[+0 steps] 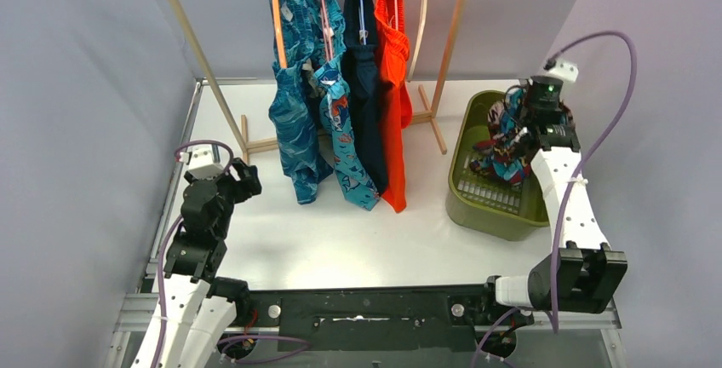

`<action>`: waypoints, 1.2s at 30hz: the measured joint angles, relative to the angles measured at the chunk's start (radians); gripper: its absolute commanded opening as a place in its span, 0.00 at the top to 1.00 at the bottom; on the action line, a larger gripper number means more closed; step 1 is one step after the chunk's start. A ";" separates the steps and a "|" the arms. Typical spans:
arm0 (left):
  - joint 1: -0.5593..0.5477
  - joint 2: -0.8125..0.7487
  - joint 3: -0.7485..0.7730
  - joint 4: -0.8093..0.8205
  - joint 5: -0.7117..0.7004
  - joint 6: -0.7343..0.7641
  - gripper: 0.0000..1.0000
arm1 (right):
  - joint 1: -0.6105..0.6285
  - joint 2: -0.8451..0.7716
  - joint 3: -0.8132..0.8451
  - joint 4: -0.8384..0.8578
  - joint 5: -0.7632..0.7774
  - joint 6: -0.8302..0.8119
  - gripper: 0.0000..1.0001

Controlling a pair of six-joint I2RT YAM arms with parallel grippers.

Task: Remove the shorts from the hanger
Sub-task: Place the shorts in the basket.

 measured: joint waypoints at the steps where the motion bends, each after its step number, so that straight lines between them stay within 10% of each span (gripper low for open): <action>1: 0.000 -0.002 0.000 0.000 0.000 0.000 0.30 | -0.027 -0.004 -0.042 0.003 -0.019 0.016 0.96; 19: 0.001 0.029 0.000 0.001 0.033 0.000 0.30 | -0.167 0.443 0.111 -0.042 -0.360 0.021 0.86; 28: 0.001 0.049 0.000 0.000 -0.005 0.001 0.30 | -0.146 0.615 0.209 -0.066 -0.494 0.000 0.34; 36: 0.009 0.086 0.000 -0.001 -0.019 0.002 0.30 | -0.121 0.481 0.205 -0.136 -0.476 -0.003 0.22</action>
